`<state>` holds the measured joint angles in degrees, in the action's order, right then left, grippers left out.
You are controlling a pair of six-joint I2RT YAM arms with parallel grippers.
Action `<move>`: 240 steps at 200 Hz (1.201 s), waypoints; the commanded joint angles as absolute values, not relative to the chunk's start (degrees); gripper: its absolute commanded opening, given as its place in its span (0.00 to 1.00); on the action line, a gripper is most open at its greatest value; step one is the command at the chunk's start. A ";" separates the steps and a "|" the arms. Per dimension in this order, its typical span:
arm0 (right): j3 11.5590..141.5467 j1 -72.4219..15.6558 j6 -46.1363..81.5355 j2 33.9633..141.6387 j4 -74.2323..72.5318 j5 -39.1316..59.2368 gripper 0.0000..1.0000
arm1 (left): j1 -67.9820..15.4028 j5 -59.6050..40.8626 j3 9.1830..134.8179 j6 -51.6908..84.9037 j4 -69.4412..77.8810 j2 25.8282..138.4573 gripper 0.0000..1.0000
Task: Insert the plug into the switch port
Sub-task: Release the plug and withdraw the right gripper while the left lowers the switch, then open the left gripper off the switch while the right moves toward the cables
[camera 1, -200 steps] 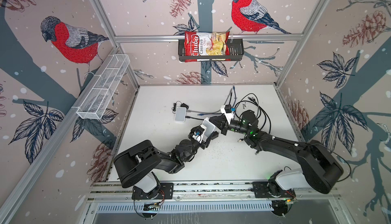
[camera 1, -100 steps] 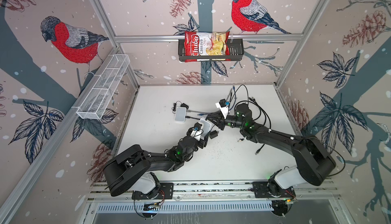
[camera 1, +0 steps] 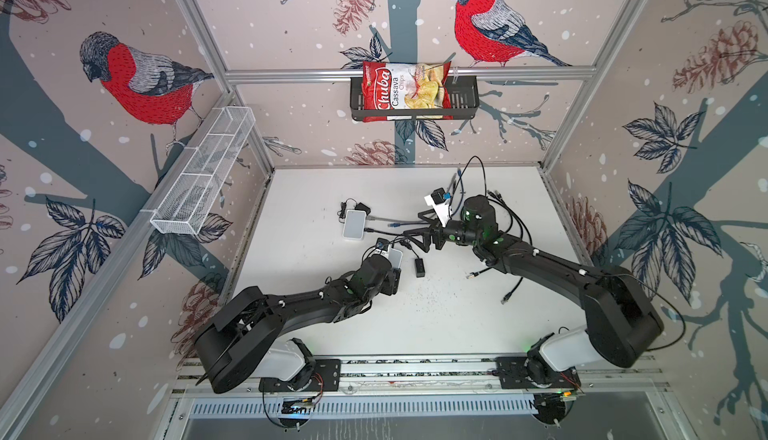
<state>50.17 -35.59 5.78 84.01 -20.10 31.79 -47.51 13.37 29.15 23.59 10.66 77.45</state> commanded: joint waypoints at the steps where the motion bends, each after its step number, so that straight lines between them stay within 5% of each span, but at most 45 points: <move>1: 50.89 -35.33 2.34 82.22 -17.57 24.03 0.99 | -46.76 12.29 31.08 27.04 0.07 76.47 0.59; 50: 48.44 -33.92 8.94 80.07 -27.58 13.32 0.99 | -43.25 7.11 29.85 31.50 -3.56 78.61 0.63; 125: 49.67 -27.29 20.18 85.03 -32.97 25.07 0.99 | -41.66 7.82 33.92 34.34 -10.48 86.49 0.77; 169: 50.58 -27.83 17.36 86.75 -31.33 23.00 0.99 | -41.57 8.07 38.14 34.03 -15.70 92.10 0.96; 240: 53.71 -28.14 8.73 85.14 -24.64 16.42 0.99 | -41.58 15.69 40.60 33.60 -18.01 84.35 0.97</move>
